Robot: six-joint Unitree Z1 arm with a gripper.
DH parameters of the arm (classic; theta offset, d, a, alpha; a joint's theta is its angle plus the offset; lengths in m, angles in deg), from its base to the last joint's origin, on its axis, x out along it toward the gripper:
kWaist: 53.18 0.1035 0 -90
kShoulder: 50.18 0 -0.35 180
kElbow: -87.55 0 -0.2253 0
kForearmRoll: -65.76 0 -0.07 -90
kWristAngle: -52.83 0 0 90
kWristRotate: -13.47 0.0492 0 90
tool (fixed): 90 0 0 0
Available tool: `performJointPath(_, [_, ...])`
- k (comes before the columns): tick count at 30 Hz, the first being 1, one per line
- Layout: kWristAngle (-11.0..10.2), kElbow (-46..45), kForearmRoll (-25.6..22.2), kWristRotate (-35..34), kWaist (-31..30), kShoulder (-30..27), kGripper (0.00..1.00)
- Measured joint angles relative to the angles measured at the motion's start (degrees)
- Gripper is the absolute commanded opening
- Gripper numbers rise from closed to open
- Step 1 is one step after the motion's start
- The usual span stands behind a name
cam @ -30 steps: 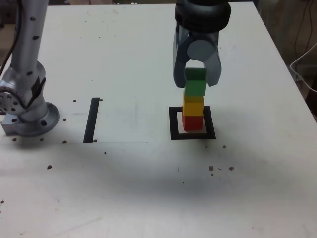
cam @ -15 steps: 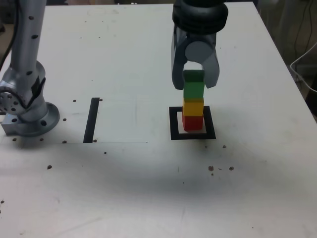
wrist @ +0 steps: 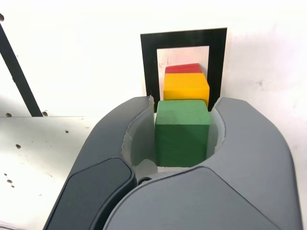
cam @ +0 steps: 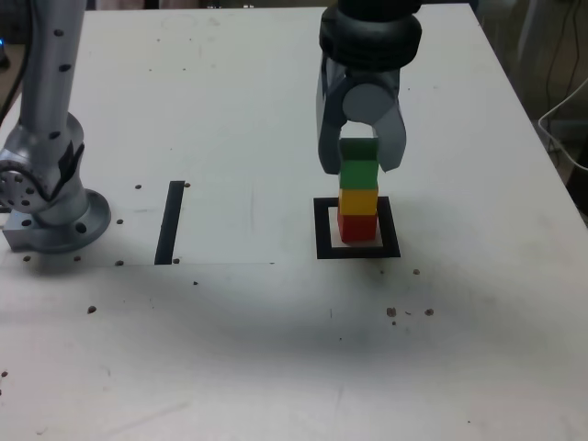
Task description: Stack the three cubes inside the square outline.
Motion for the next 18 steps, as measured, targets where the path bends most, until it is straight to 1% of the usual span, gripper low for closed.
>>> performJointPath(4, [0.57, -0.38, 0.92, 0.69, 0.05, 0.03, 0.86])
performJointPath(7, [0.8, -0.96, 1.77, 1.12, 0.1, 0.02, 0.97])
performJointPath(9, [0.83, -1.16, 2.17, 1.25, 0.2, -0.09, 0.99])
performJointPath(18, [-0.45, -2.73, 2.14, 1.29, 0.29, -2.24, 0.99])
